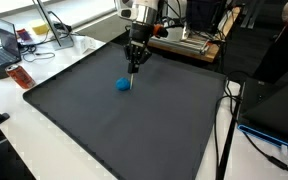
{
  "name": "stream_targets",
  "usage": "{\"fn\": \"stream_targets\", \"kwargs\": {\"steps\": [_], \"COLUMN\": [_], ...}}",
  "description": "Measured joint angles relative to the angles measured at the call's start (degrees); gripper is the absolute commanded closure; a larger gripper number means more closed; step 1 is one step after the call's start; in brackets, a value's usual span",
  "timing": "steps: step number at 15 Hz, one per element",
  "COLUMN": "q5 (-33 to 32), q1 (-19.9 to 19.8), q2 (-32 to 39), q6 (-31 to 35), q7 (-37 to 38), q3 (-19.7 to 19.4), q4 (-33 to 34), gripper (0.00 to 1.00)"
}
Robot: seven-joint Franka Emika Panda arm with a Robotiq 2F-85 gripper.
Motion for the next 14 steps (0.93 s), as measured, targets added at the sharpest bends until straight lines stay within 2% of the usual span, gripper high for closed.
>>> {"fn": "stream_targets", "kwargs": {"steps": [5,7,14], "q5": [-0.1,2.4,-2.4], "q1": [-2.9,-5.9,-12.0], "q2": [1.9,2.4,5.1], "q6": [9.3,13.5,26.1], "q7": [-3.0,-8.0,-8.5], "q3": [-1.0,-0.5,-1.4], "q4": [-0.6,-1.5,-1.9], "gripper": [0.97,0.97,0.97]}}
